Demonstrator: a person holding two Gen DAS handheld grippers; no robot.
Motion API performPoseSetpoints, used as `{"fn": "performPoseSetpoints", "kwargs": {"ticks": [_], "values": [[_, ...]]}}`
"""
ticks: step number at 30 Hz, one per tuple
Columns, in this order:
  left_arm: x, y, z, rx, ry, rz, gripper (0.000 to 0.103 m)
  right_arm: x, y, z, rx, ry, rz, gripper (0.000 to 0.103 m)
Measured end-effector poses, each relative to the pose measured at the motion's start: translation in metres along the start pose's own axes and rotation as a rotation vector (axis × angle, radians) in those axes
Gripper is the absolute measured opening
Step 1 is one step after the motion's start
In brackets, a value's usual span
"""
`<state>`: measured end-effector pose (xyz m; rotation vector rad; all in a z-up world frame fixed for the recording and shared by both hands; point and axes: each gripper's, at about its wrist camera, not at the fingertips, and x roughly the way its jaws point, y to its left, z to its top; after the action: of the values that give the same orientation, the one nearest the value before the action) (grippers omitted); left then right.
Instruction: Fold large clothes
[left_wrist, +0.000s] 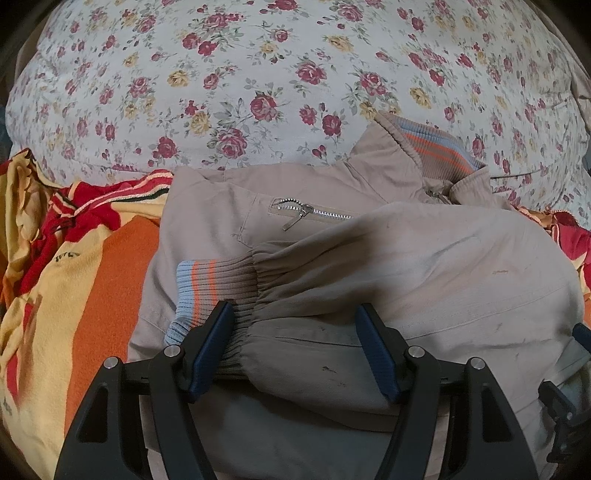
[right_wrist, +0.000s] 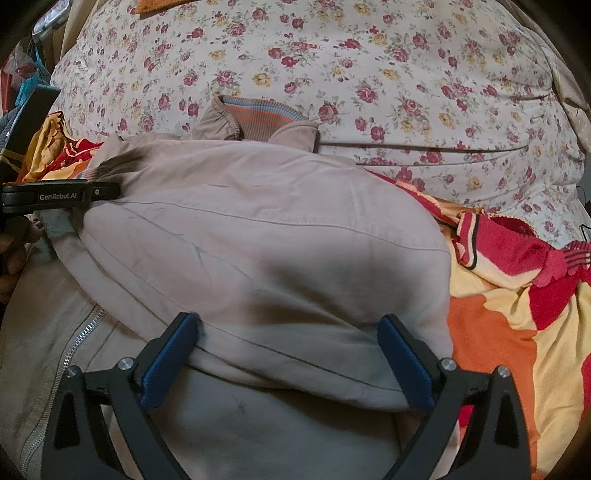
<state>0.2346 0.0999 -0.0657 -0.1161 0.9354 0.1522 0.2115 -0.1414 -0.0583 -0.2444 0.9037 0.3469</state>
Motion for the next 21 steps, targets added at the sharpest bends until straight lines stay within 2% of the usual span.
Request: {"fn": "performPoseSetpoints", "kwargs": {"ticks": [21], "values": [[0.0002,0.0,0.0007,0.0,0.0,0.001,0.059,-0.0001,0.0007,-0.0004,0.0,0.0,0.0,0.101]]}}
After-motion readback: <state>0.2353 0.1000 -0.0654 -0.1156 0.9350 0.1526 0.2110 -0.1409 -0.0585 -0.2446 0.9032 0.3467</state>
